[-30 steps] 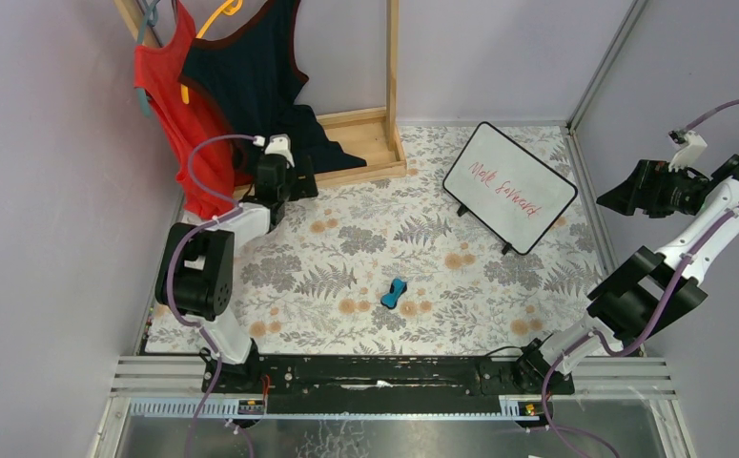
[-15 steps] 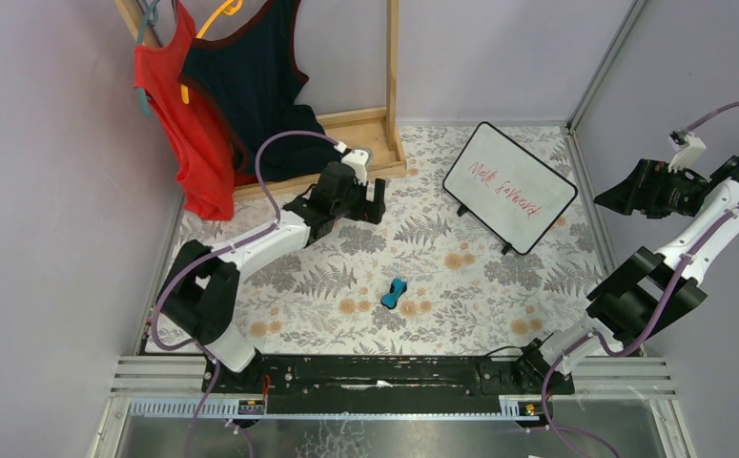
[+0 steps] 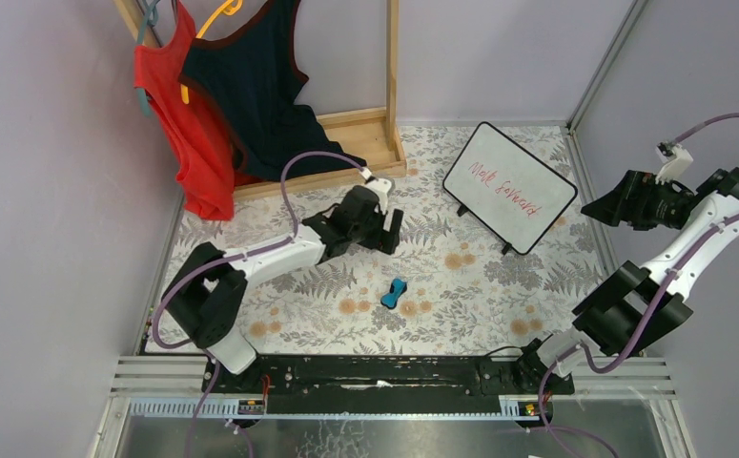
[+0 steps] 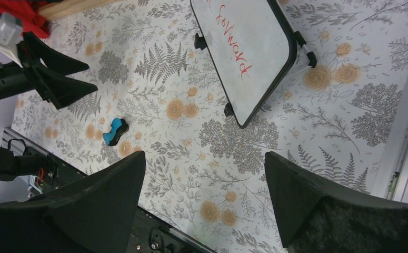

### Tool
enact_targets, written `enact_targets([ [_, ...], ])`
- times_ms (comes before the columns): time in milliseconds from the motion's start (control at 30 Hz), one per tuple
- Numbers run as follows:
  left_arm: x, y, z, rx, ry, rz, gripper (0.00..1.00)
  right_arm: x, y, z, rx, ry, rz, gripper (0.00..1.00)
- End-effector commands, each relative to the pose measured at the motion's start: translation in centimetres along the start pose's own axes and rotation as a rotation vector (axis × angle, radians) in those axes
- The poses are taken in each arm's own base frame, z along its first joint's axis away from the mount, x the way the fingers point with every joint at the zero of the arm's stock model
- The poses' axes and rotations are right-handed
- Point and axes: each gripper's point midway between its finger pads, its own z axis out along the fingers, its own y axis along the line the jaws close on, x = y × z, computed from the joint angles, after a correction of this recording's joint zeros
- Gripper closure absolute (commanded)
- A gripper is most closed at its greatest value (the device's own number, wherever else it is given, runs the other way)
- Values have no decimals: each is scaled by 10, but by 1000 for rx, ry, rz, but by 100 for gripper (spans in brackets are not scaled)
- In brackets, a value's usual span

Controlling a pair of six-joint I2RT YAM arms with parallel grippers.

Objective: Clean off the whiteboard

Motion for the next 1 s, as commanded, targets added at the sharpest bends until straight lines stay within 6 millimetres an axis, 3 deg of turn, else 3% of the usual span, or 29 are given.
enact_targets([
  [0, 16, -32, 2, 42, 55, 37, 19, 1, 13, -4, 11, -19, -27, 10],
  [233, 44, -71, -12, 79, 109, 68, 21, 7, 13, -1, 23, -30, -26, 10],
  [433, 70, -89, -21, 46, 164, 80, 28, 6, 9, 4, 1, -46, -3, 10],
  [633, 96, -87, -21, -42, 232, 108, 34, 9, 6, 8, -21, -44, 11, 10],
  [967, 109, -74, -13, -137, 283, 116, 40, 14, 7, 10, -28, -40, -3, 10],
])
